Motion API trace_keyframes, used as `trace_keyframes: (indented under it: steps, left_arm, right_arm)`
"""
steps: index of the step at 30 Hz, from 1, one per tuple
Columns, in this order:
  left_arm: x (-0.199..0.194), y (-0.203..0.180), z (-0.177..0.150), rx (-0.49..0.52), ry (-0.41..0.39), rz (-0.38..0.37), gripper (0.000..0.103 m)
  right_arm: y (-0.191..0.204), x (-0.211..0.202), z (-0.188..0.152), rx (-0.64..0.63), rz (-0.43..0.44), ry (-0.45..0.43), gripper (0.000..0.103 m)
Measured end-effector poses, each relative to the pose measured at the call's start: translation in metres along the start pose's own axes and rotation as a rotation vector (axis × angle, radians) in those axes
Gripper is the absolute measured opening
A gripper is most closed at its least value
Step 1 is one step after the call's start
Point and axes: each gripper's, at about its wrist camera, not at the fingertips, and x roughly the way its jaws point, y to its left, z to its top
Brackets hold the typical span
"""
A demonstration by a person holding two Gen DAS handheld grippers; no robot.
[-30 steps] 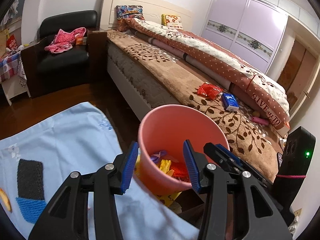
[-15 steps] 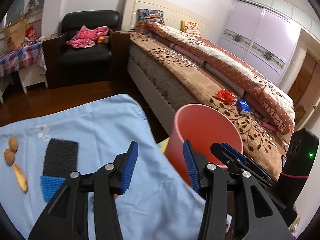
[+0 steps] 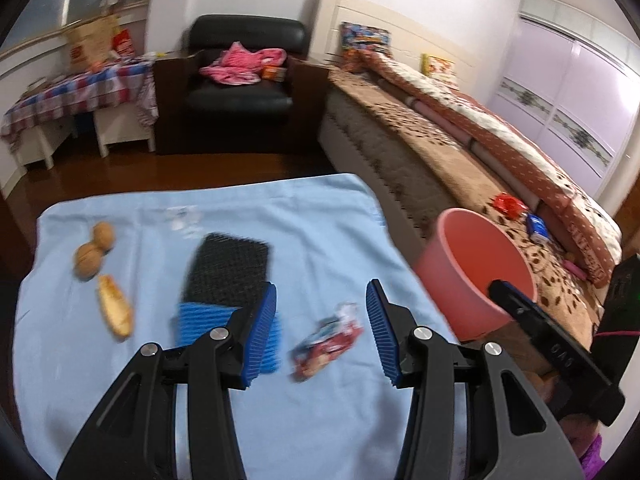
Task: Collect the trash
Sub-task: 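Move both open tools back over the table, then grasp the blue foam mesh sleeve with the left tool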
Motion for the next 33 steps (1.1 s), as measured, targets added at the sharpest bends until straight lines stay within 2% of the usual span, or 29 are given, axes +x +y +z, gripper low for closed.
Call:
trace_keyframes:
  steps: [9,14,23,26,28,33]
  left_arm:
    - [-0.008,0.049,-0.021,-0.084,0.032,0.093,0.047]
    - [0.008,0.06,-0.032,-0.073,0.065,0.144,0.047]
    - [0.043,0.079,-0.043,-0.066,0.107,0.148,0.047]
    - [0.054,0.085,-0.044,-0.094,0.136,0.124,0.047]
    - [0.061,0.085,-0.043,-0.097,0.147,0.12,0.047]
    - [0.066,0.078,-0.042,-0.064,0.127,0.134,0.047]
  right_arm:
    - [0.017,0.015,-0.013,-0.03,0.038,0.062,0.032]
    - [0.029,0.021,-0.021,-0.073,0.054,0.092,0.032]
    - [0.042,0.034,-0.033,-0.109,0.068,0.145,0.033]
    - [0.046,0.039,-0.036,-0.117,0.072,0.159,0.039]
    - [0.048,0.042,-0.037,-0.122,0.073,0.167,0.039]
    - [0.054,0.049,-0.042,-0.137,0.075,0.194,0.04]
